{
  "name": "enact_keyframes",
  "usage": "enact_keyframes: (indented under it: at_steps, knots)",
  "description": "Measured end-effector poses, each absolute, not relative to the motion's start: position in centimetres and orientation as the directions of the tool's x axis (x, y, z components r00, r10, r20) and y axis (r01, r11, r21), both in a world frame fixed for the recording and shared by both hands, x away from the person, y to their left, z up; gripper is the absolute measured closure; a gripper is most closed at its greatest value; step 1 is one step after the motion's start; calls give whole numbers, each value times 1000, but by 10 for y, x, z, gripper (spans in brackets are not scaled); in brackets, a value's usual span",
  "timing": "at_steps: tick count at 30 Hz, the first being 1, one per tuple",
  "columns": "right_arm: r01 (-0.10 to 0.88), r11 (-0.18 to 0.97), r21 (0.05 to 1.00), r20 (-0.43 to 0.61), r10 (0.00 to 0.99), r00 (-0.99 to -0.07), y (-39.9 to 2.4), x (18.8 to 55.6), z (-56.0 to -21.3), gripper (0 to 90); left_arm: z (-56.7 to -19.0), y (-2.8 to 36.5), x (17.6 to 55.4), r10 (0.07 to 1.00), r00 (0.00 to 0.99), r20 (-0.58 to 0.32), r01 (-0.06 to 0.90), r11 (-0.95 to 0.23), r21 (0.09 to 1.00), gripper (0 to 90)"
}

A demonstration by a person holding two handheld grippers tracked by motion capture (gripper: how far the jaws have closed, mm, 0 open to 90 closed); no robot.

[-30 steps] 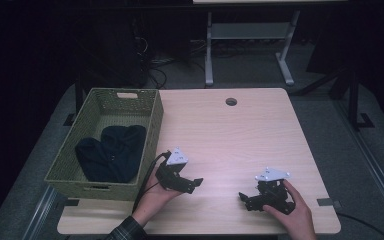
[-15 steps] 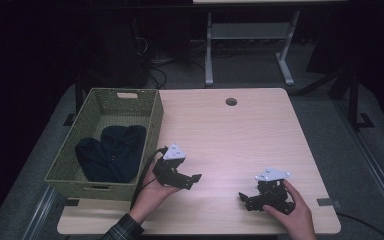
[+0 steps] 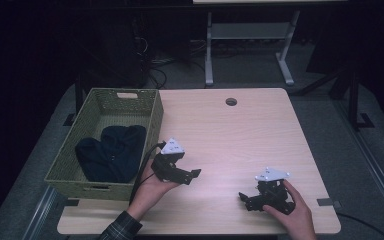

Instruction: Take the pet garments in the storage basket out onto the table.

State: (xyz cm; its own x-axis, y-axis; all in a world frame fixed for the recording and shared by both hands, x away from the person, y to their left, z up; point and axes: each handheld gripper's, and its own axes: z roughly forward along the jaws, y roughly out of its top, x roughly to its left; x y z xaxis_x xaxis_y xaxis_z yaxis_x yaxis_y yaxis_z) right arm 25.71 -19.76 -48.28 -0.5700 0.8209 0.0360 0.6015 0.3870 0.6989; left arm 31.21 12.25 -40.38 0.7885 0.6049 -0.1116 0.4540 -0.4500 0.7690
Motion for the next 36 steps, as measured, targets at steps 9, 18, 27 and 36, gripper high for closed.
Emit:
enact_keyframes:
  at_steps: [9,18,27,36]
  knots:
    - [601,387,699,36,821,-570,-198,257,-483,0,-393,123,314,601,791,-115,447,-439,780,138]
    - [600,388,699,35,820,-571,-198,257,-483,0,-379,125,318,597,794,-111,438,-435,787,140]
    - [601,388,699,35,821,-570,-198,257,-483,0,-367,127,322,596,796,-106,431,-435,790,140]
    - [601,387,699,36,821,-570,-198,257,-483,0,-358,129,328,598,793,-116,440,-432,787,140]
